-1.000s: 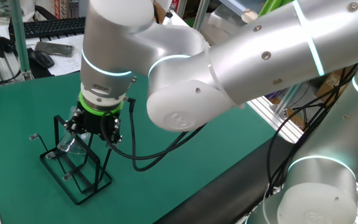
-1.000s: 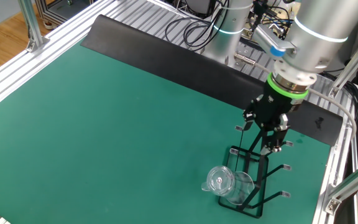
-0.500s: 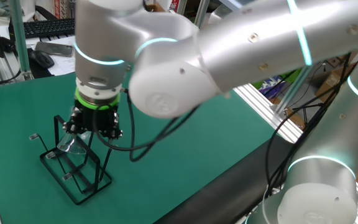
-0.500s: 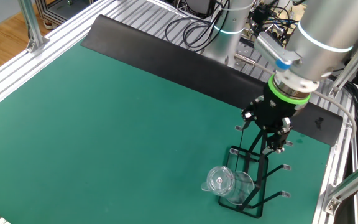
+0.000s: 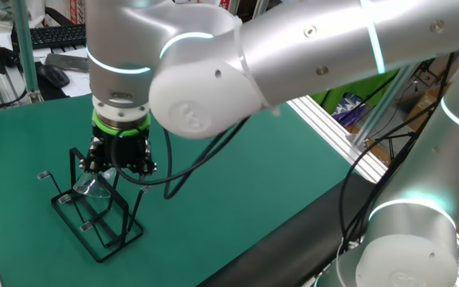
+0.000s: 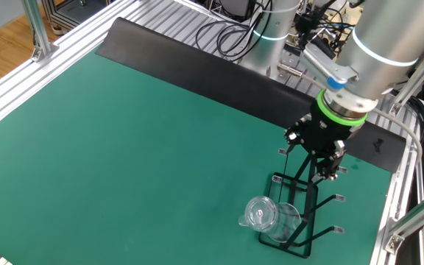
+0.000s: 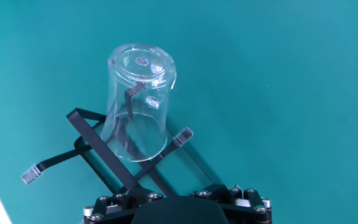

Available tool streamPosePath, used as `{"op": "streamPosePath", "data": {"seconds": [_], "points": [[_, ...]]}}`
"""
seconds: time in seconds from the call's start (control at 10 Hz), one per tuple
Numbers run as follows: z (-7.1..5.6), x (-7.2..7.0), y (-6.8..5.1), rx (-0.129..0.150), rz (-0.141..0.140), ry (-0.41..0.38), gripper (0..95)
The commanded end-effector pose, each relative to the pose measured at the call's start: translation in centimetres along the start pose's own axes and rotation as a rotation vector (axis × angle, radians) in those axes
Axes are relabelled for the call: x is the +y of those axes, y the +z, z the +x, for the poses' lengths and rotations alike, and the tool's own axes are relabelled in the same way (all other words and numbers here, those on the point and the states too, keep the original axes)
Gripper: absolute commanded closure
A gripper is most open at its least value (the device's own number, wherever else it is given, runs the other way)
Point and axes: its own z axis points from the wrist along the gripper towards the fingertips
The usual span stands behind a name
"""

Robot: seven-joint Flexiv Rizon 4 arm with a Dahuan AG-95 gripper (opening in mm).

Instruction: Take the cup off the cup rack

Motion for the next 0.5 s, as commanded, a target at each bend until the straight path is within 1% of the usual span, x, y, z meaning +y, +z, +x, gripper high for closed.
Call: {"op": "streamPosePath", "data": {"seconds": [0.1, 0.5], "points": [[0.06, -0.11, 0.13, 0.017, -0.006, -0.01, 19.0], [0.06, -0.11, 0.13, 0.019, 0.0, -0.014, 19.0]]}}
